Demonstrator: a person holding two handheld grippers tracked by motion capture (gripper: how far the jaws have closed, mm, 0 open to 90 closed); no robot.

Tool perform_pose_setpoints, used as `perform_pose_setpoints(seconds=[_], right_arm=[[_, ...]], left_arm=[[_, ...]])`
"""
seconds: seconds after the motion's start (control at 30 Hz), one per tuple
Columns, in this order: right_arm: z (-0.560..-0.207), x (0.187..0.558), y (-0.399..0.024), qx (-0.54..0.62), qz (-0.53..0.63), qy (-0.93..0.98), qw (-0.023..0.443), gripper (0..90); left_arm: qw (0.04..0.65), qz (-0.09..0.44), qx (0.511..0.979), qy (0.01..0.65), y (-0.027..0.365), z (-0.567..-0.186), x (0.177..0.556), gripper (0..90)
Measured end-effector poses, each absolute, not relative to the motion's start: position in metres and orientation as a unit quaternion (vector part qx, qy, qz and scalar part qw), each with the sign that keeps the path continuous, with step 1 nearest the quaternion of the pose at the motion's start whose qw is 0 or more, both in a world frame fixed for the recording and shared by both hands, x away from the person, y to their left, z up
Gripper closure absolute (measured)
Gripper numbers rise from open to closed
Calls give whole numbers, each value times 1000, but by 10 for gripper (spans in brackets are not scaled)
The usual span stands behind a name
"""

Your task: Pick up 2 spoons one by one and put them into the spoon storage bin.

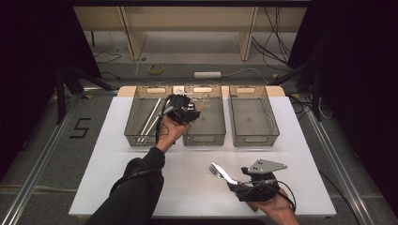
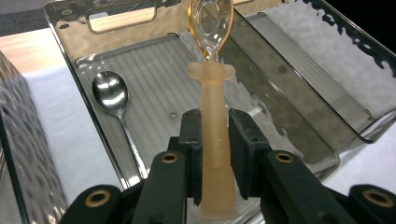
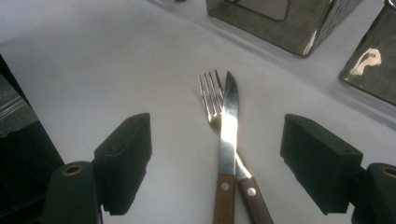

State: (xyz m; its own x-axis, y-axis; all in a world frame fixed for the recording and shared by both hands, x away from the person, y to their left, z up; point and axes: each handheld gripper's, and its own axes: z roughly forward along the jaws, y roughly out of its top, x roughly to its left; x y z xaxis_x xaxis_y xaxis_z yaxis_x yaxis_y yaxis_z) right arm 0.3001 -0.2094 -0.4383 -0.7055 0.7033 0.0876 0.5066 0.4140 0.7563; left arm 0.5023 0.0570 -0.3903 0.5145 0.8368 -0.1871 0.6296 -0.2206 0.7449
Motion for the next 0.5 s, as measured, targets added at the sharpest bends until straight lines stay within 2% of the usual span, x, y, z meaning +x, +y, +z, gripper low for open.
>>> perform_pose_setpoints(seconds=[0.5], right_arm=[[-439,300,-209,362,401,833,122,260]], left_arm=[[390,130,761,502,58,-398,517,750]])
